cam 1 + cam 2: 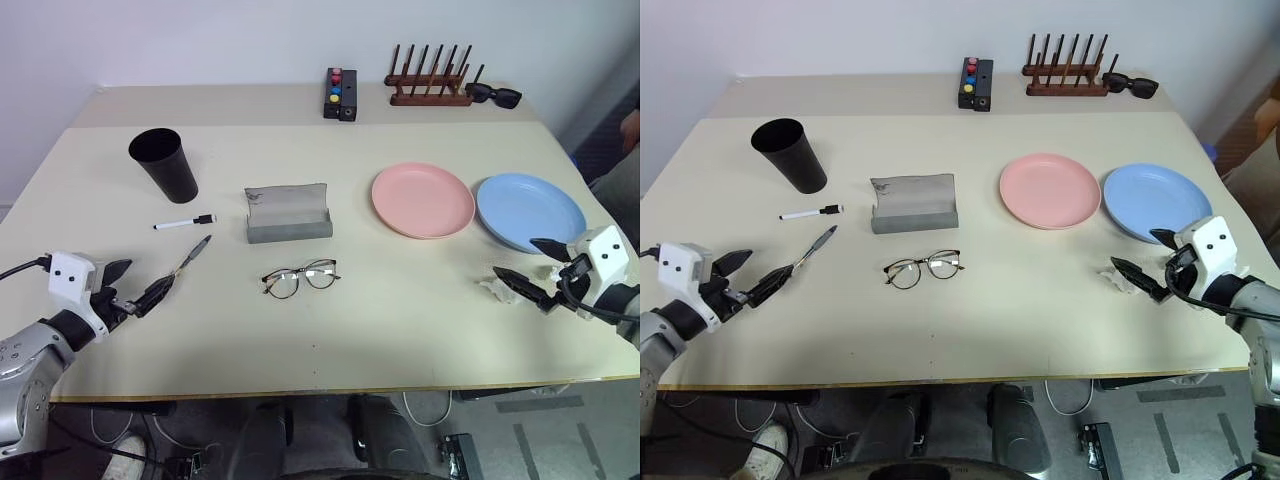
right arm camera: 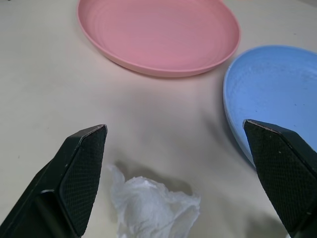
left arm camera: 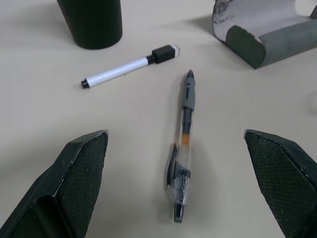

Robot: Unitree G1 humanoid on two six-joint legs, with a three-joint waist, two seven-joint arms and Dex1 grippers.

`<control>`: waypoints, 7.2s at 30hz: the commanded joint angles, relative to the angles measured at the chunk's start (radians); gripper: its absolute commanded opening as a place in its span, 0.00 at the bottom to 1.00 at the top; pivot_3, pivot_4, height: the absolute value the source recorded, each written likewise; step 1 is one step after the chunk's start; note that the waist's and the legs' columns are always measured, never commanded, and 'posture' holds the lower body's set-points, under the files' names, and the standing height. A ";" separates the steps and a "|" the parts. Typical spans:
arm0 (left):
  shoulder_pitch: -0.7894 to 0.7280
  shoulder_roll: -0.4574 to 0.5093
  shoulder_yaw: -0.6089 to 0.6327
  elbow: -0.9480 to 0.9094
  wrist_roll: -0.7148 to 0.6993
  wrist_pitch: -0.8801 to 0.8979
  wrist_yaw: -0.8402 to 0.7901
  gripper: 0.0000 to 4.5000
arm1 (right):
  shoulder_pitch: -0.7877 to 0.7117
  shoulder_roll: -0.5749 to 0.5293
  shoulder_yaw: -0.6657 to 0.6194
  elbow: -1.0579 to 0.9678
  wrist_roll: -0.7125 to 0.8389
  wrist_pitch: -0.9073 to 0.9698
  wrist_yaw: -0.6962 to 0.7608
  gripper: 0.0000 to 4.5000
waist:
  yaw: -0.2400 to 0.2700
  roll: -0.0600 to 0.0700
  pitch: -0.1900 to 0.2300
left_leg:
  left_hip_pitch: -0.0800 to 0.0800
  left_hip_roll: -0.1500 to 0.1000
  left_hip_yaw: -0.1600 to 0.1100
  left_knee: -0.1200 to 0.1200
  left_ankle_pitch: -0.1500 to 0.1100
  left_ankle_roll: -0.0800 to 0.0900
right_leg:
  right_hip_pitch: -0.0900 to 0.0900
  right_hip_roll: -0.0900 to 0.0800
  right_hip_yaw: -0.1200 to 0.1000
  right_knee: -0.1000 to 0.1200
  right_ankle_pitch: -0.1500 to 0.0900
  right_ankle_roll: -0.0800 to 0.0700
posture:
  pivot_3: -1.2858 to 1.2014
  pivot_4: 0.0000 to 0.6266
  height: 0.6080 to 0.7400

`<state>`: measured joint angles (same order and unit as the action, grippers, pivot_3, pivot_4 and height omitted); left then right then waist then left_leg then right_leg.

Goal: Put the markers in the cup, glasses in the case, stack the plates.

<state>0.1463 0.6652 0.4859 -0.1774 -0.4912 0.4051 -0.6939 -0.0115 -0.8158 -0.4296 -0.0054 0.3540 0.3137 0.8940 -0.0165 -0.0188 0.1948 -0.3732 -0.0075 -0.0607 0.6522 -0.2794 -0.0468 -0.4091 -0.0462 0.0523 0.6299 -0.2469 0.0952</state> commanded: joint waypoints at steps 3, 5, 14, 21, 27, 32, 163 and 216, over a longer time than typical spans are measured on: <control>0.012 0.001 0.032 -0.043 -0.014 -0.010 0.007 1.00 | -0.027 -0.020 0.011 -0.003 -0.006 -0.031 0.003 1.00 | 0.000 0.000 0.000 | 0.000 0.000 0.000 0.000 0.000 0.000 | 0.000 0.000 0.000 0.000 0.000 0.000 | 0.52 0.24 0.96; 0.007 0.001 0.029 -0.047 -0.016 -0.005 0.012 1.00 | -0.034 -0.017 0.019 -0.008 -0.005 -0.031 0.000 1.00 | 0.000 0.000 0.000 | 0.000 0.000 0.000 0.000 0.000 0.000 | 0.000 0.000 0.000 0.000 0.000 0.000 | 0.52 0.24 0.96; -0.079 0.025 -0.065 -0.070 0.011 0.038 0.021 1.00 | -0.079 0.034 0.096 -0.118 0.009 -0.010 -0.048 1.00 | 0.000 0.000 0.000 | 0.000 0.000 0.000 0.000 0.000 0.000 | 0.000 0.000 0.000 0.000 0.000 0.000 | 0.52 0.24 0.96; -0.246 0.079 -0.225 -0.015 0.035 0.112 -0.043 1.00 | -0.090 0.116 0.181 -0.280 0.022 0.051 -0.133 1.00 | 0.003 0.000 0.000 | 0.000 0.000 -0.001 0.000 0.000 0.000 | 0.000 0.001 0.000 0.001 0.002 0.003 | 0.52 0.24 0.96; -0.399 0.180 -0.352 0.135 0.138 0.129 -0.106 1.00 | -0.052 0.160 0.204 -0.373 0.042 0.089 -0.180 1.00 | 0.001 0.000 0.000 | 0.000 -0.002 -0.001 0.000 0.000 0.000 | -0.001 0.001 -0.001 0.001 0.002 0.003 | 0.52 0.24 0.96; -0.497 0.199 -0.382 0.187 0.152 0.276 -0.084 1.00 | -0.027 0.190 0.227 -0.434 0.046 0.116 -0.213 1.00 | -0.002 0.000 0.000 | -0.001 -0.001 -0.001 -0.001 0.000 0.000 | -0.002 0.001 -0.001 0.001 0.002 0.004 | 0.52 0.24 0.96; -1.195 0.053 -0.715 1.277 0.638 -0.187 -0.393 0.55 | -0.225 0.300 0.569 -0.558 0.096 0.199 -0.192 1.00 | -0.004 -0.003 0.000 | -0.017 -0.009 -0.005 0.016 0.000 0.001 | -0.017 0.000 -0.002 0.018 0.005 0.008 | 0.52 0.24 0.96; -1.244 -0.069 -0.188 1.327 0.357 -0.884 0.339 0.23 | -0.296 0.356 0.596 -0.542 0.108 0.207 -0.188 1.00 | 0.001 -0.004 -0.001 | -0.017 -0.010 -0.005 0.017 0.000 0.001 | -0.017 -0.001 -0.002 0.019 0.006 0.007 | 0.52 0.24 0.96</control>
<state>-1.0640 0.5840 0.2962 1.1543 -0.1390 -0.4531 -0.3674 -0.3058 -0.4627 0.1804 -0.5048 0.4464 0.5241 0.7101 -0.0155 -0.0224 0.1942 -0.3906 -0.0170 -0.0656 0.6689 -0.2795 -0.0455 -0.4264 -0.0473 0.0504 0.6487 -0.2405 0.1024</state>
